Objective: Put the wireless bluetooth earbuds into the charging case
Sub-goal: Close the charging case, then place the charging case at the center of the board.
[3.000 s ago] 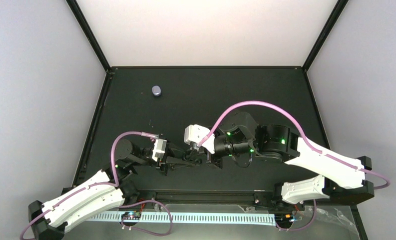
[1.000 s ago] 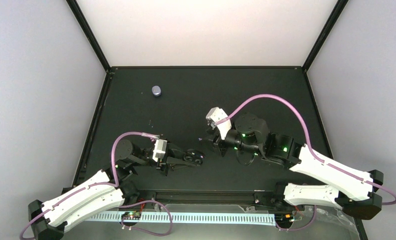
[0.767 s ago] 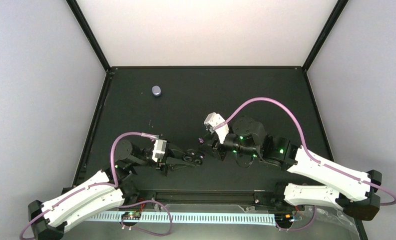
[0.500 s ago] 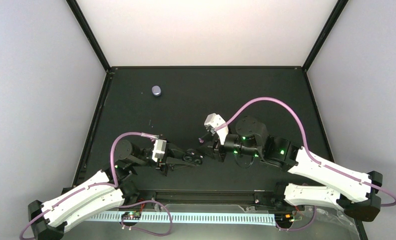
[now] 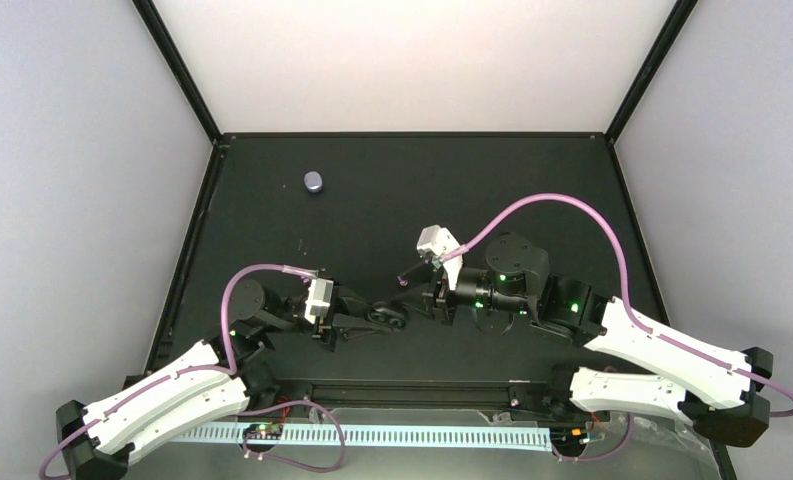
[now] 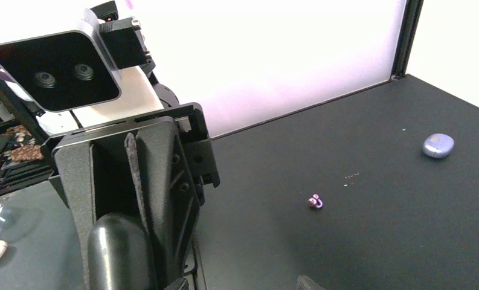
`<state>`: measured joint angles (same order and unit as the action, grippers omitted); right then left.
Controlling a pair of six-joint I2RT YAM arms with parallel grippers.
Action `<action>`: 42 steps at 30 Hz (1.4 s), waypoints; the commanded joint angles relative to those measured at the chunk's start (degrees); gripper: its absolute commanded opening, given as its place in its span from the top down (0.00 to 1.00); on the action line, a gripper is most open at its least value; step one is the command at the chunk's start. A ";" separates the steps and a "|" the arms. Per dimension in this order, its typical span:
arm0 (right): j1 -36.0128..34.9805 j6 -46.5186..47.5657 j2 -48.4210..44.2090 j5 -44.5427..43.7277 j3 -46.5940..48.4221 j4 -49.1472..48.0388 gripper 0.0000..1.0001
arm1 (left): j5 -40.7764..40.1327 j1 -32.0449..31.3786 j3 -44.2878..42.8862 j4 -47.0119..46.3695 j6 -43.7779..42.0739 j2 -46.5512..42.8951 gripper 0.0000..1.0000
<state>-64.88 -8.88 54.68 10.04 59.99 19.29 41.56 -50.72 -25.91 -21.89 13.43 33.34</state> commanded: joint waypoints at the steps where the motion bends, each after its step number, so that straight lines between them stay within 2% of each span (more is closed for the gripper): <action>1: 0.19 -0.52 -0.70 2.29 -0.17 -1.79 0.54 | -0.50 -0.37 -1.42 -0.70 -1.18 -0.64 0.98; 15: 0.25 -0.57 -1.17 1.24 -0.22 -1.40 0.54 | -0.87 -0.44 -1.42 -0.46 -1.37 -0.73 0.98; 18: 0.22 -2.17 -3.98 -10.62 -0.83 -1.90 0.54 | -2.24 -0.44 -1.56 0.06 -1.49 -0.67 0.99; 20: 0.24 -4.20 -8.48 -25.68 -3.57 -4.43 0.53 | -7.13 -0.44 -2.04 1.78 -1.07 -0.71 0.98; 22: 0.20 -5.27 -12.21 -37.03 -6.11 -5.28 0.52 | -17.78 -0.39 -2.70 3.64 1.13 -0.63 0.99; 25: 0.19 -7.20 -14.48 -42.16 -9.11 -3.81 0.49 | -34.32 -0.25 -4.15 7.19 5.87 1.68 0.99; 27: 0.22 -9.04 -14.51 -42.03 -11.14 -2.67 0.47 | -41.08 0.63 -7.82 12.32 8.19 5.72 0.98; 29: 0.20 -10.70 -14.54 -41.99 -13.14 -1.58 0.47 | -41.69 2.82 -12.36 16.71 10.37 13.05 0.99; 31: 0.19 -12.51 -14.87 -41.75 -15.89 -1.09 0.47 | -38.01 6.18 -15.86 18.08 13.41 19.83 0.98; 36: 0.19 -16.27 -16.21 -38.12 -21.87 -0.95 0.46 | -27.93 12.97 -21.63 14.67 19.61 36.91 0.99; 42: 0.19 -17.23 -19.09 -38.26 -25.67 0.08 0.46 | -20.43 16.16 -34.80 19.66 19.71 59.10 0.99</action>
<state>-64.84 -23.79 38.20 -27.46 35.53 19.73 14.87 -35.62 -52.45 -6.15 30.92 83.00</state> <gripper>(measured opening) 0.537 0.222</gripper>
